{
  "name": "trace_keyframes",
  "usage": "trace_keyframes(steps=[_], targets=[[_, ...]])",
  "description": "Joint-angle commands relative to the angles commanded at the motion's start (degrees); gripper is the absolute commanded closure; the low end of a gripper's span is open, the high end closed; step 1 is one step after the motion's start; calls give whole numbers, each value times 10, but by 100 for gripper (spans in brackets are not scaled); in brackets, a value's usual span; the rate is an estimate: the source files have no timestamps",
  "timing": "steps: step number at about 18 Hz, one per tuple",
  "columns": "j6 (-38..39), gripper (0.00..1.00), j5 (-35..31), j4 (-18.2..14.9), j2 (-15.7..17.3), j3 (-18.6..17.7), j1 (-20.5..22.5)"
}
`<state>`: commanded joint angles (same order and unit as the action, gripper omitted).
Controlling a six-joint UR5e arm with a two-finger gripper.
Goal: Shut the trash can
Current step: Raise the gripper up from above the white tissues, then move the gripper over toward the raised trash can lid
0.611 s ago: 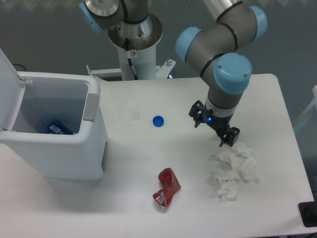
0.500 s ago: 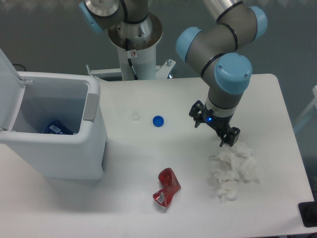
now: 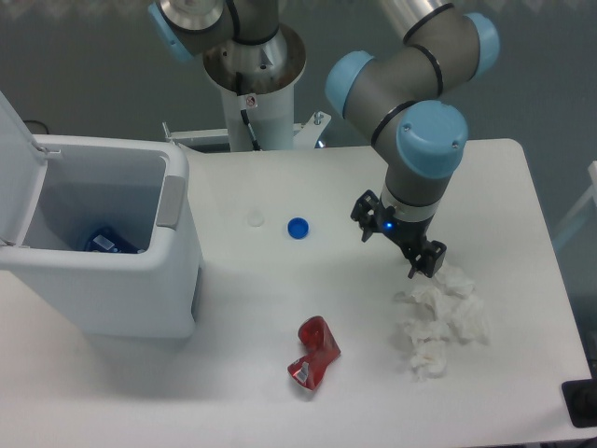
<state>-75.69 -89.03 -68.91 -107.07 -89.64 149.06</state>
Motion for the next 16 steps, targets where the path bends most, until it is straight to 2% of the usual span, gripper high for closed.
trace_keyframes(steps=[5,9,12,16], targets=[[7,0,-5,-5,31,-9,-1],[85,1,11,-3,61,-9,-10],[134,22,42,-3,96,-8,-23],[237,64,105,-3,156,-9,-45]])
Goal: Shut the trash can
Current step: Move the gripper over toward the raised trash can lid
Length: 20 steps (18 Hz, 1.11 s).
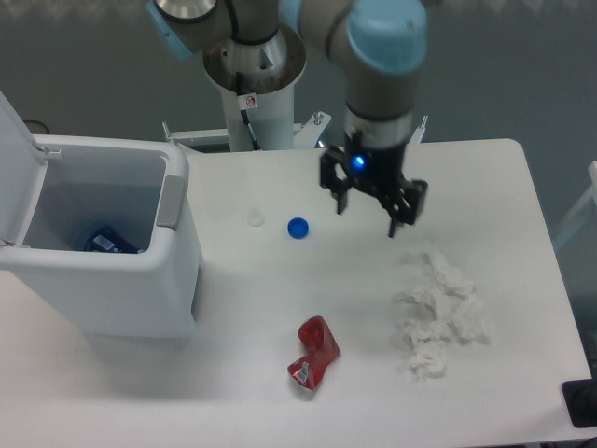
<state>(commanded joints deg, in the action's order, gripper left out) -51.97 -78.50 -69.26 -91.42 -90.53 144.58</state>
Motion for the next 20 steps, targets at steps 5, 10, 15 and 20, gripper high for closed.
trace_keyframes(steps=[5,10,15,20], targets=[[136,92,33,8,55,4,-30],[194,99,99,25,90,11,-73],[194,100,150,63,105,15,-141],[189,100,162,96,98,25,-211]])
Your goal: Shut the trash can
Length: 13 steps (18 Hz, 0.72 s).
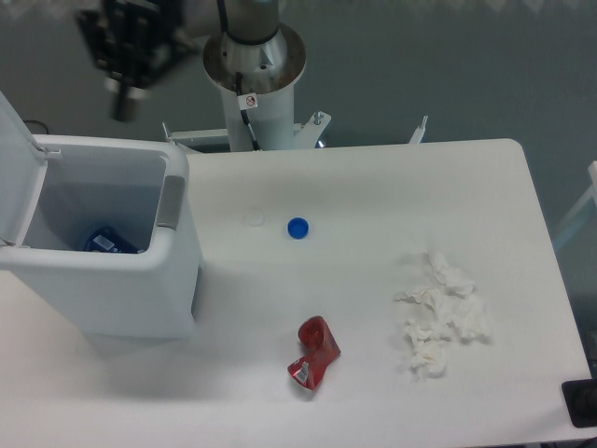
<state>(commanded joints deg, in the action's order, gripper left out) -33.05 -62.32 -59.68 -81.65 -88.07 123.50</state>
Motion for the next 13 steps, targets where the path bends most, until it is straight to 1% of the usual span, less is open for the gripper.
trace_keyframes(steps=[4,10,13], targets=[[-4,100,4,5,-2,6,-44],[-43,100,14,5,-11,7,-94],[-61,100,14,5,-11,7,-108]])
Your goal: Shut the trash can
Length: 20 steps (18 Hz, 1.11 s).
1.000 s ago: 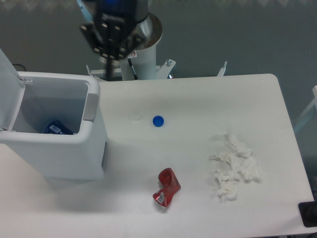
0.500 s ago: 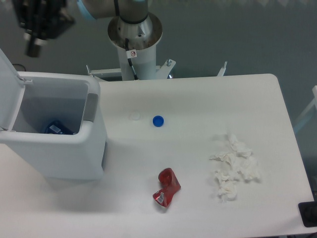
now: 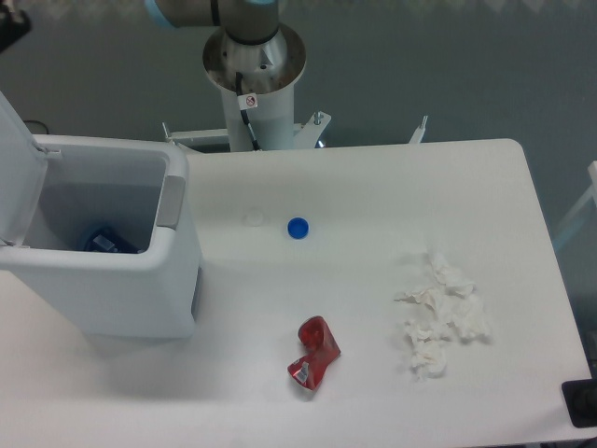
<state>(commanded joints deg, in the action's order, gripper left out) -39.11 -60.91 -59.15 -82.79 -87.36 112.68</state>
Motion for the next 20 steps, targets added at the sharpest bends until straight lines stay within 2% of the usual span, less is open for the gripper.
trace_keyframes(steps=[6,13,20], targets=[[3,100,-7,-7,0,4,-13],[4,100,-47,-36,-1,4,-21],[4,100,-57,-66,-3,4,-25]])
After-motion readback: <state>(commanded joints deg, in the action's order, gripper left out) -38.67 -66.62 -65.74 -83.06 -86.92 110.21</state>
